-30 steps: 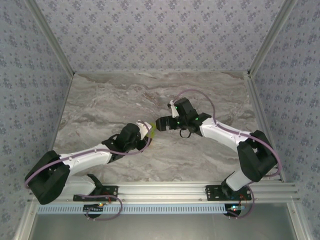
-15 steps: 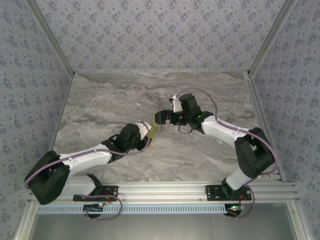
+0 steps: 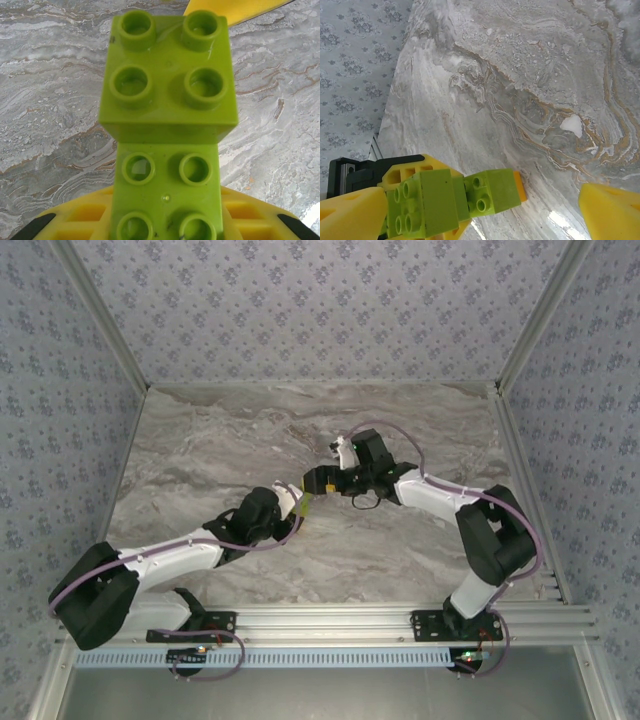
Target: Assemble a carrot with lego
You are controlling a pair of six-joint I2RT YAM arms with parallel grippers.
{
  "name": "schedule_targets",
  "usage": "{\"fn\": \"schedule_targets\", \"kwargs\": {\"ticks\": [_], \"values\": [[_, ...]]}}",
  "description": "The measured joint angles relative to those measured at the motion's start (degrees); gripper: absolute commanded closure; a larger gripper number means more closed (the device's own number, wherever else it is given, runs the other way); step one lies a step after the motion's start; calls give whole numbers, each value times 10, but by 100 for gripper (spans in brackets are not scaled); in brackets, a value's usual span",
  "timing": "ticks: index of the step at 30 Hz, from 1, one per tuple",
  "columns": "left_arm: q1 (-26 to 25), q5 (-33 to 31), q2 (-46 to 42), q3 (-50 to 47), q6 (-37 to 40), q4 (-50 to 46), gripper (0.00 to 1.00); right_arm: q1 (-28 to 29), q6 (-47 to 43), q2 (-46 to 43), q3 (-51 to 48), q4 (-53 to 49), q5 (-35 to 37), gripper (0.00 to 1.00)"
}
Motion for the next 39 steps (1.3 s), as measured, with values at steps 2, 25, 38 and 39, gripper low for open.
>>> {"fn": "schedule_targets", "kwargs": {"ticks": [2,25,38,39], "values": [[0,0,0,0,0,0,74,0,0,5,0,0,-2,0],[0,0,0,0,-2,-2,57,10,-5,14,2,-22,-2,0],[0,1,-9,0,-2,2,49,18,-7,21,2,-26,2,0],[0,2,-11,0,-2,2,48,18,-7,22,2,-26,2,0]]}}
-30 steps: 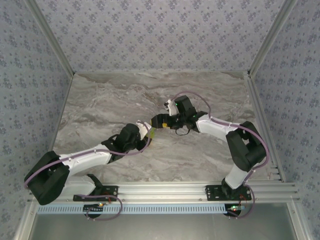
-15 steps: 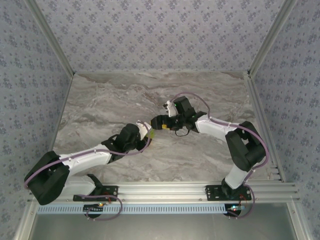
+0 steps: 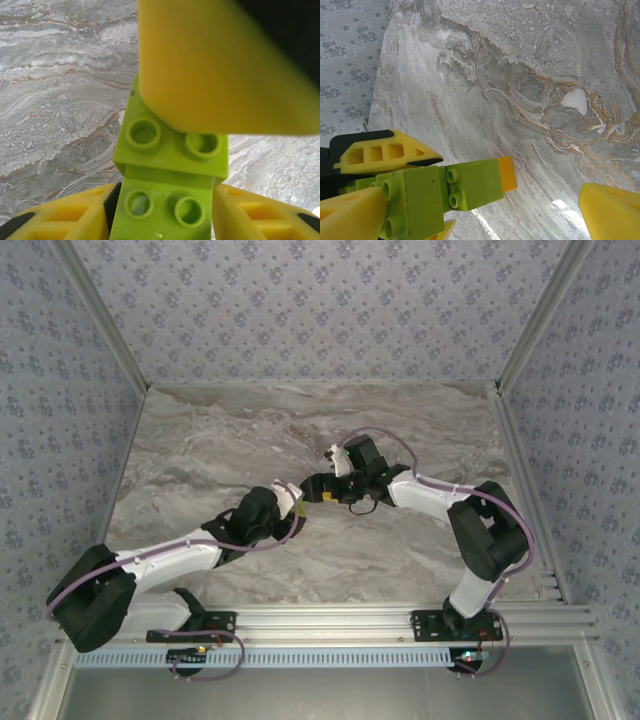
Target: Assemble a carrot with lego
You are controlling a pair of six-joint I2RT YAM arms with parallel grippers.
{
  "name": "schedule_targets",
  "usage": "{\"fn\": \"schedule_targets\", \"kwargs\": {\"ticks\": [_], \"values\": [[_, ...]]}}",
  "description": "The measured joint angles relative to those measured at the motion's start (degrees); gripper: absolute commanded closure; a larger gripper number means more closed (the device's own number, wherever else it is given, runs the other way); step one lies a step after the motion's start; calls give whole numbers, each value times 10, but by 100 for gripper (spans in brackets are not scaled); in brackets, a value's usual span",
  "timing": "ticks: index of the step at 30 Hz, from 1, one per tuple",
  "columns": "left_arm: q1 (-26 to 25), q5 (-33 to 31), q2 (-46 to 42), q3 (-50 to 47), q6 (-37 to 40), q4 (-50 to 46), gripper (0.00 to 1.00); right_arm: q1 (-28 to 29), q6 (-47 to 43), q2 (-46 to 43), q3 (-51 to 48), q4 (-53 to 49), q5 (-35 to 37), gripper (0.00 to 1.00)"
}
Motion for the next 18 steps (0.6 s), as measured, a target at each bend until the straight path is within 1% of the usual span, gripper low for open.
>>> {"fn": "schedule_targets", "kwargs": {"ticks": [5,18], "values": [[0,13,-3,0,0,0,46,3,-4,1,6,-6,0,0],[4,28,-3,1,0,3,45,9,-25,1,50,-40,12,0]]}}
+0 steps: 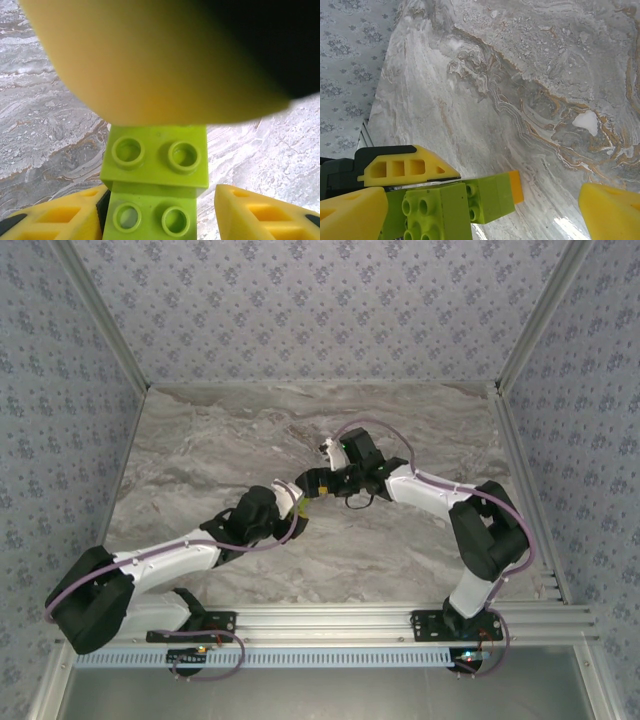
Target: Assemble a carrot with lego
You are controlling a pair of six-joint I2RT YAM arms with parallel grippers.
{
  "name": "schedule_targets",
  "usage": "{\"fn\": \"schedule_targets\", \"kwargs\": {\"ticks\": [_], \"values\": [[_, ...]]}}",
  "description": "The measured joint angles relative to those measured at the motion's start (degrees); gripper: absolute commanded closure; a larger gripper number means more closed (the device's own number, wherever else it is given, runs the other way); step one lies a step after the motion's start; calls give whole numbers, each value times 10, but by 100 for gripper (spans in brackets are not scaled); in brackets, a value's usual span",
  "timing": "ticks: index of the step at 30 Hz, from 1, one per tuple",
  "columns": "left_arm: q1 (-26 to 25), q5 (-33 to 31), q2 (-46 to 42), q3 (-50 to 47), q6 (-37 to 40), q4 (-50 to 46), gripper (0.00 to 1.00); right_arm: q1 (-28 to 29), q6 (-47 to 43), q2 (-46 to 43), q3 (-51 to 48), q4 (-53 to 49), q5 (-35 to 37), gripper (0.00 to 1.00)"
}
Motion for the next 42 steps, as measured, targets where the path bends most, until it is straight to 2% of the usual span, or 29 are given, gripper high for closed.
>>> {"fn": "schedule_targets", "kwargs": {"ticks": [2,8,22,42], "values": [[0,1,0,0,0,1,44,0,-3,0,4,-7,2,0],[4,13,0,3,-2,-2,31,0,-8,0,12,-22,6,0],[8,17,-6,10,-3,-19,8,-2,-12,-1,13,-28,5,0],[16,37,-127,-15,-4,-68,6,-9,-18,-39,13,-28,6,0]]}}
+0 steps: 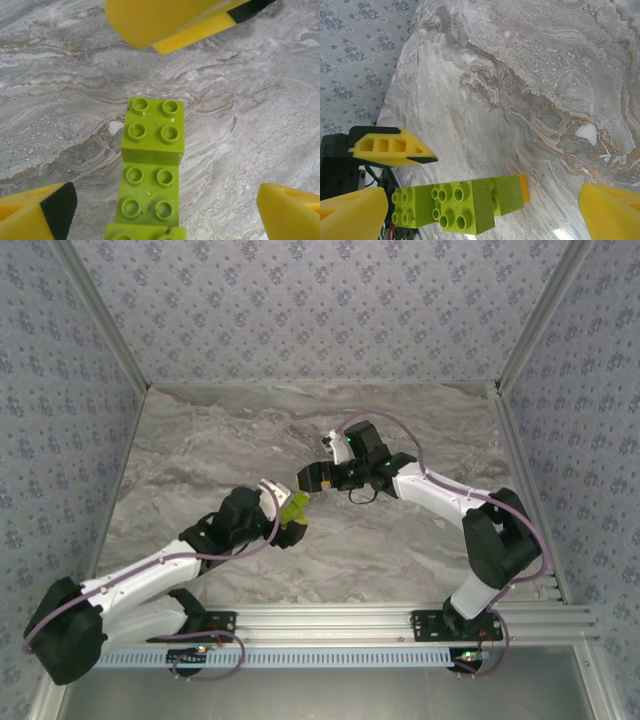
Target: Assemble a carrot with lego
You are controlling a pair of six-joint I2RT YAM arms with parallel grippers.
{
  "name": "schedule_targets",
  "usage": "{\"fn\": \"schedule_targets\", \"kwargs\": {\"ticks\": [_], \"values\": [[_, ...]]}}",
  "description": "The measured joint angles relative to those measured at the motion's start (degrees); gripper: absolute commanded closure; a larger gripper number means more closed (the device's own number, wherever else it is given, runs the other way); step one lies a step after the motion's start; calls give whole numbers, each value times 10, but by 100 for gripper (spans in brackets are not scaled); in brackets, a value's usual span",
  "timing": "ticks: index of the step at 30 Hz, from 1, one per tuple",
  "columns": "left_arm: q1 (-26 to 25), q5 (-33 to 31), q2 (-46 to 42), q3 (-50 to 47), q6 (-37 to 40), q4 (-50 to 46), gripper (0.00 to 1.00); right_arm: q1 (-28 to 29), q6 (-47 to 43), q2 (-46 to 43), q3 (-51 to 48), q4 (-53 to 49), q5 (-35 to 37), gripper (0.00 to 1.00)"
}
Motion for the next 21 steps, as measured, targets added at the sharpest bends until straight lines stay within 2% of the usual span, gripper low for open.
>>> {"fn": "schedule_targets", "kwargs": {"ticks": [7,11,15,21], "values": [[7,3,-102,-2,-9,-29,6,3,-19,-21,-7,-20,37,0],[17,-46,-176,-2,-22,-47,6,21,-37,-30,-4,-55,68,0],[59,-100,-232,-4,-41,-66,6,45,-49,-29,7,-91,81,0],[117,-112,-260,-33,-72,-79,6,68,-56,-15,18,-108,80,0]]}}
